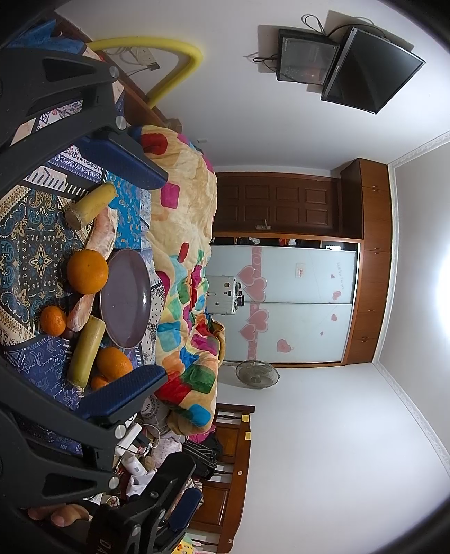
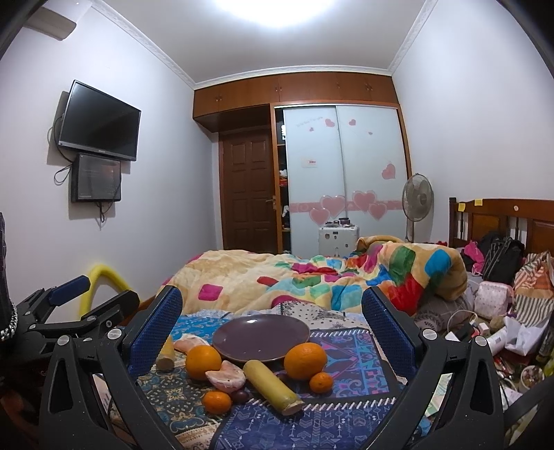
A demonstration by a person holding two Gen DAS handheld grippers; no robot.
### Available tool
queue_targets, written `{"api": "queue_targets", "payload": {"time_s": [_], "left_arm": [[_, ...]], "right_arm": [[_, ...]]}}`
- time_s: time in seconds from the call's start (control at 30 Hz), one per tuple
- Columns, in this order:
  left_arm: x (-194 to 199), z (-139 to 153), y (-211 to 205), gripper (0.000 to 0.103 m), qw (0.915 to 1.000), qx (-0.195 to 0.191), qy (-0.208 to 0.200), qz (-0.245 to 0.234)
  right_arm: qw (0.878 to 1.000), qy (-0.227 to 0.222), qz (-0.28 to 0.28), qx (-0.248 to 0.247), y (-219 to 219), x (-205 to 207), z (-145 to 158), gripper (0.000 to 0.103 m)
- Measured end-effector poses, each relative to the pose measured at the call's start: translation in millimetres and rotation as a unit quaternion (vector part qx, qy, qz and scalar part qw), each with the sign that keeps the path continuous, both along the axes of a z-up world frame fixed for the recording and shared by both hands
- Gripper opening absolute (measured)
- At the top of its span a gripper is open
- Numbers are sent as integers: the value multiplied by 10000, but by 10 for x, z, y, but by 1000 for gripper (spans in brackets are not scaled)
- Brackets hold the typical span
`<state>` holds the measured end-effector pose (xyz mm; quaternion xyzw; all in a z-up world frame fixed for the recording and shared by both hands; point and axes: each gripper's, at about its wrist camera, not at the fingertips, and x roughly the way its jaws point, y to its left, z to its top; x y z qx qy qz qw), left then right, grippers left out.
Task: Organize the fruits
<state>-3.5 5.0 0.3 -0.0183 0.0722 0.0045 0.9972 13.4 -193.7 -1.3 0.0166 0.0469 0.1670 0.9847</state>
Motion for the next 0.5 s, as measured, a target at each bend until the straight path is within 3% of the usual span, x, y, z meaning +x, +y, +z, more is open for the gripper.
{"api": "queue_targets", "payload": {"time_s": [0.3, 0.5], "left_arm": [[17, -9, 30, 103, 10000, 29, 55, 12], [171, -110, 41, 103, 9988, 332, 342, 147]], "right_arm": [[10000, 53, 14, -29, 31, 54, -31, 103], [9993, 203, -118, -281, 11, 183, -130, 103]]}}
